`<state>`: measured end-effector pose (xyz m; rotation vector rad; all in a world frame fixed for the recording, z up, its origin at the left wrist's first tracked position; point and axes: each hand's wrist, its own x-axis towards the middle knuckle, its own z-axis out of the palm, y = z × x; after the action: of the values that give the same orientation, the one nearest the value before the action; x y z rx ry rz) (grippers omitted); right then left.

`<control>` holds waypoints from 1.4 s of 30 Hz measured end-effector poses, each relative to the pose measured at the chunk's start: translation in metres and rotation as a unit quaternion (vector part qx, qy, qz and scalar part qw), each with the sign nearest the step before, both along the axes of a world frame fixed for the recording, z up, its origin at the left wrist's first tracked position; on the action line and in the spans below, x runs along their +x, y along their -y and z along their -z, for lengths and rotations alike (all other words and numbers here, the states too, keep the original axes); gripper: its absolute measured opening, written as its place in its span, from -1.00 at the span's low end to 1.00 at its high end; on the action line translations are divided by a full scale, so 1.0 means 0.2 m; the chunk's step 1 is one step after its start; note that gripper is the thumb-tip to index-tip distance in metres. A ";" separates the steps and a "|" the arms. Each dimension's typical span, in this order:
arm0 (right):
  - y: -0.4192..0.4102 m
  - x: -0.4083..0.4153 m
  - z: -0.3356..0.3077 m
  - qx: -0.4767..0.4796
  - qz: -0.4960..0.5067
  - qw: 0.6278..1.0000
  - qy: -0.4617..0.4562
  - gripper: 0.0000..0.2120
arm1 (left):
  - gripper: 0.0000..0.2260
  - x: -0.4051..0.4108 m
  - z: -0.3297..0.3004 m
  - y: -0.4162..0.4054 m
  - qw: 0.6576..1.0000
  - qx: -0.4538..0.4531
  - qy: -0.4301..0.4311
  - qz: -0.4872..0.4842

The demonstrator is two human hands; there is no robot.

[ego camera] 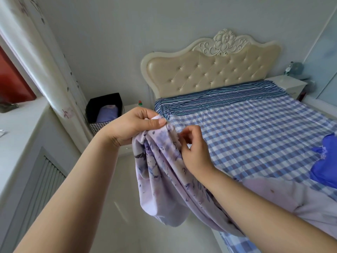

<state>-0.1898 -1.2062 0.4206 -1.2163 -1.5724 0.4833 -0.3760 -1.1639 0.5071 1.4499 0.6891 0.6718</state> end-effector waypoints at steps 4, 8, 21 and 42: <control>0.05 0.00 -0.05 -0.063 -0.118 0.989 -0.065 -0.67 | -0.43 -0.01 0.00 0.01 1.000 0.010 -0.022 -0.008; 0.04 0.04 -0.02 -0.202 -0.234 0.950 -0.042 -0.51 | -0.68 -0.02 -0.01 0.01 0.999 0.024 -0.039 0.006; 0.02 0.24 -0.01 -0.095 -0.136 0.986 -0.022 -0.77 | -0.54 -0.10 0.09 0.01 0.992 -0.021 -0.121 -0.020; 0.21 0.16 0.64 -0.203 -0.071 0.929 0.301 -0.68 | -0.66 -0.10 0.06 0.17 0.997 -0.020 -0.074 0.008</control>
<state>-0.1579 -1.2475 0.2925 -1.6815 -2.1649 0.5812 -0.3960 -1.1982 0.4952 1.4770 0.7995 0.5397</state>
